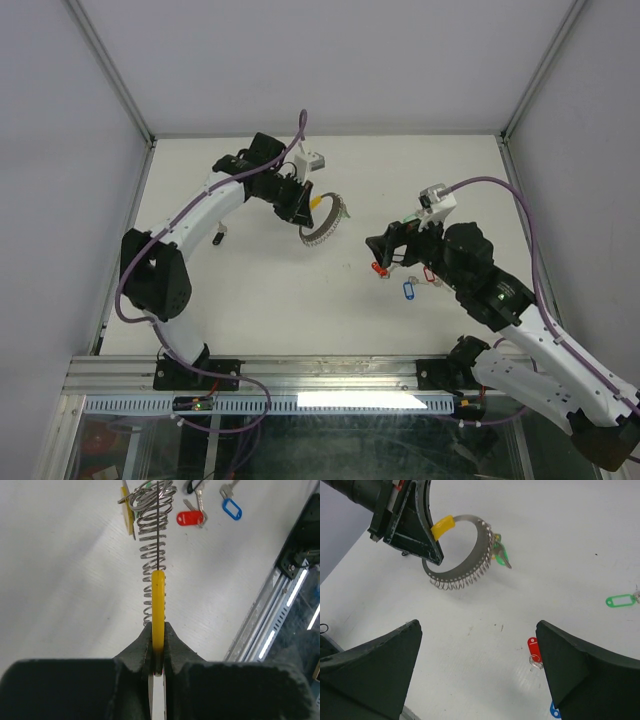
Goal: Put the keys on the keyring
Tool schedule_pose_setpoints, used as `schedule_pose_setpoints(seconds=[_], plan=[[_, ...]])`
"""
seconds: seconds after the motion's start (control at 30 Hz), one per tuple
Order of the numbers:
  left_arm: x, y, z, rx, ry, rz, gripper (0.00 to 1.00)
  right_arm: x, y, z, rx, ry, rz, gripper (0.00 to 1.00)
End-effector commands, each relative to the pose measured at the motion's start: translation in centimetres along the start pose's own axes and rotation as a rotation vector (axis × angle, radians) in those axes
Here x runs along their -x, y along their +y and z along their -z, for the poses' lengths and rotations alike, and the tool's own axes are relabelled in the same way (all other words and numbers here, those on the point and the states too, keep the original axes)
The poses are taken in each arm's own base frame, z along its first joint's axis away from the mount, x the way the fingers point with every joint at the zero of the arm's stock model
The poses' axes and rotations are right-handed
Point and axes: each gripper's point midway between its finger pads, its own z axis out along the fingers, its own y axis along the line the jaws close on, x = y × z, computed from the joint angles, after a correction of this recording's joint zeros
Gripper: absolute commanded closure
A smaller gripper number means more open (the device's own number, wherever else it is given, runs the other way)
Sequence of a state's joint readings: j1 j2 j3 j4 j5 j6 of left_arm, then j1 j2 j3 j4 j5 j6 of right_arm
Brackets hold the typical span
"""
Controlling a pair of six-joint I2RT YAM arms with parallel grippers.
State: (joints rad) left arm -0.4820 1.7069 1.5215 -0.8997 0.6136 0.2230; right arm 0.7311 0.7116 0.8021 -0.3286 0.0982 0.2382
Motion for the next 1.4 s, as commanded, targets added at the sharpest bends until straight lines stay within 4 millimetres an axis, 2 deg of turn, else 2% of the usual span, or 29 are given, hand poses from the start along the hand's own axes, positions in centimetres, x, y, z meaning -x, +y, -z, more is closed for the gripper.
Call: schedule_pose_setpoints(seconds=[0.0,0.2,0.27,0.33,0.43,0.6,0.87,0.97,1.03,1.1,1.2,1.27,1.37], plan=[[5.5,2.6,-1.0,-0.028,-0.157,0.003,1.00,-0.2,-1.2,-0.1,-0.081,0.018,-0.024,0.00],[9.0,7.4,-5.2,-0.010,-0.169,0.087,1.00,-1.0,-1.1,-0.1,-0.077,0.029,-0.070,0.00],[10.0,9.4,-5.8,0.017,-0.185,0.114,1.00,-1.3,-1.0,-0.1,-0.073,0.038,-0.081,0.00],[9.9,11.7,-6.0,0.043,-0.186,0.163,1.00,-1.5,-1.0,-0.2,-0.078,0.048,-0.091,0.00],[7.9,15.1,-5.8,0.098,-0.160,0.234,1.00,-1.8,-1.2,-0.3,-0.091,0.066,-0.103,0.00],[2.7,19.4,-3.7,0.189,-0.110,0.352,1.00,-2.2,-1.2,-0.5,-0.093,0.075,-0.112,0.00],[-3.9,24.4,2.4,0.349,-0.111,0.503,0.99,-2.7,-0.9,-1.0,-0.083,0.088,-0.119,0.00],[-6.0,26.1,4.6,0.410,-0.121,0.547,0.95,-2.8,-0.9,-1.1,-0.082,0.091,-0.122,0.00],[-7.3,27.1,5.7,0.441,-0.131,0.577,0.88,-2.8,-0.8,-1.3,-0.076,0.093,-0.123,0.00],[-8.1,27.9,6.5,0.458,-0.139,0.593,0.77,-2.9,-0.8,-1.4,-0.074,0.096,-0.123,0.00],[-8.2,28.4,6.9,0.475,-0.142,0.589,0.64,-2.9,-0.7,-1.6,-0.074,0.100,-0.124,0.00],[-7.5,28.6,7.5,0.495,-0.159,0.577,0.60,-2.7,-0.9,-1.7,-0.090,0.091,-0.135,0.00],[-5.7,28.4,9.6,0.558,-0.224,0.548,0.55,-2.3,-1.0,-2.0,-0.100,0.082,-0.133,0.00]])
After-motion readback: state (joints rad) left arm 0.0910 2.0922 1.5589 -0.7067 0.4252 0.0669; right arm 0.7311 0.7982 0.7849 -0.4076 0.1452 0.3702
